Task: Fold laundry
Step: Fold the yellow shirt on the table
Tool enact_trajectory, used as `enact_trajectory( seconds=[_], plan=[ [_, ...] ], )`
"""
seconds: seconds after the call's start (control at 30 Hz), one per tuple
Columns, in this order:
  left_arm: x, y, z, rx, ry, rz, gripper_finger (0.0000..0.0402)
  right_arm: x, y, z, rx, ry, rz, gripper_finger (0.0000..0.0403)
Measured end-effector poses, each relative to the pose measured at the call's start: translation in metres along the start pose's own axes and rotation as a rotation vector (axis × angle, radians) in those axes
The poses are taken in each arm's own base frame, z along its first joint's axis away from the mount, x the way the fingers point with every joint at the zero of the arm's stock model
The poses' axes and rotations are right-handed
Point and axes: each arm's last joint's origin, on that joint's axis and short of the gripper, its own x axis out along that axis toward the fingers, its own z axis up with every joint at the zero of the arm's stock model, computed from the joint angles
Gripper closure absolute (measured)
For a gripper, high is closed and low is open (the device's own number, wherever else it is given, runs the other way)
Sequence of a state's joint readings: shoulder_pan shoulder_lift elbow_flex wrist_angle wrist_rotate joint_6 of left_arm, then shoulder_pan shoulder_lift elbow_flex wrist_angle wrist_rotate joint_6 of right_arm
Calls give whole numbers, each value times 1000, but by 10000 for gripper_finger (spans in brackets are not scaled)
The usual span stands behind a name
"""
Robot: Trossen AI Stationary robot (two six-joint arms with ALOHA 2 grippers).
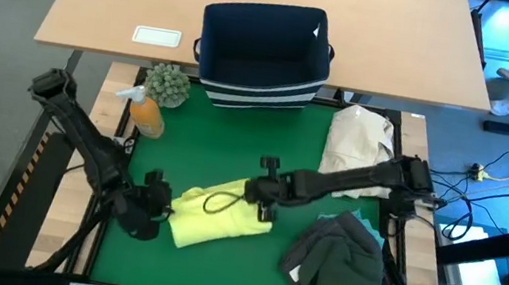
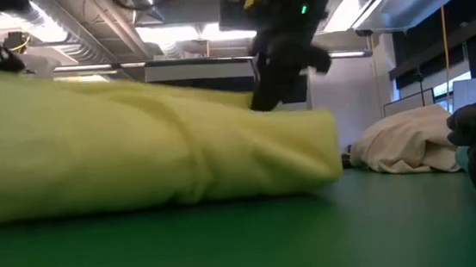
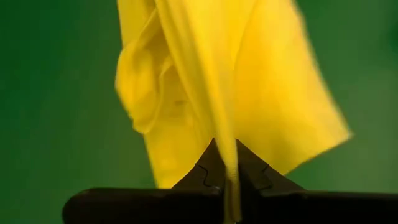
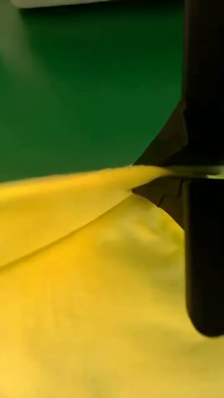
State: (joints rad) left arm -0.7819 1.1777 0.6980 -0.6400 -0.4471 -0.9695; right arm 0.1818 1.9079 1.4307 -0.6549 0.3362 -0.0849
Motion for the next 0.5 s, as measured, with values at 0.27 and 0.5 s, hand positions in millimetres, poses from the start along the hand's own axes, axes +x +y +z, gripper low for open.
enact_trajectory(
  seconds=[0.27,0.5],
  plan=[
    [34,27,-12,-101,96,-32,400,35,-19,-25,93,-19,123,402],
    [40,35,-12,-123,109,-8,358,38,-16,-30,117,1,119,361]
  ],
)
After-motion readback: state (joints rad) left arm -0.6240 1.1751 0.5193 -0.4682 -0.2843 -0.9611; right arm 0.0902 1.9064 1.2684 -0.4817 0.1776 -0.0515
